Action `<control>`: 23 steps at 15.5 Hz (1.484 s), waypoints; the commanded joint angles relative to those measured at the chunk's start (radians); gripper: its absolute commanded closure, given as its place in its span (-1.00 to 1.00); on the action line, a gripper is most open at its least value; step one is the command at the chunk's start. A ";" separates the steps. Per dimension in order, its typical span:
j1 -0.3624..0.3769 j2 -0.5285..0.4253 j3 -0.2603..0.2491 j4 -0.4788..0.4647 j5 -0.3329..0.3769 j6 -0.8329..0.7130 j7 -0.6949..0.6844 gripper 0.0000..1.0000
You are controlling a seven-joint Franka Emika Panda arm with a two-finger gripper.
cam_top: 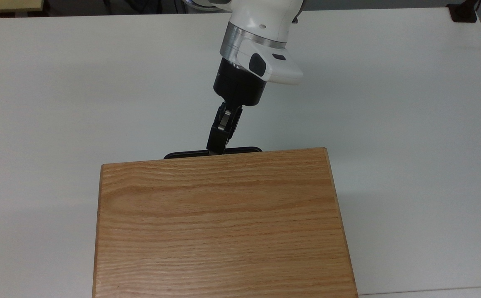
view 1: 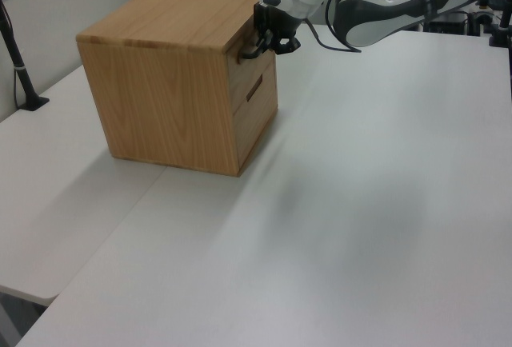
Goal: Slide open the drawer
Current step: 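Pull the gripped handle outward, sliding the upper drawer out of the cabinet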
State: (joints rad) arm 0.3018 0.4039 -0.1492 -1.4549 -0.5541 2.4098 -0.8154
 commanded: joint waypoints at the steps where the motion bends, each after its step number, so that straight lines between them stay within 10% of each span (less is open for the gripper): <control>1: 0.028 -0.101 -0.012 -0.157 0.045 0.018 0.022 0.93; 8: 0.053 -0.422 0.019 -0.511 0.154 -0.033 0.024 0.93; 17: 0.083 -0.643 0.033 -0.536 0.378 -0.461 -0.060 0.93; 19: 0.080 -0.637 0.046 -0.533 0.381 -0.479 -0.050 0.20; 20: 0.074 -0.628 0.046 -0.523 0.396 -0.480 -0.047 -0.76; 23: 0.063 -0.617 0.045 -0.507 0.418 -0.495 -0.044 -1.00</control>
State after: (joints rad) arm 0.3717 -0.1957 -0.1085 -1.9752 -0.1638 1.9491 -0.8729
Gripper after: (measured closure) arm 0.568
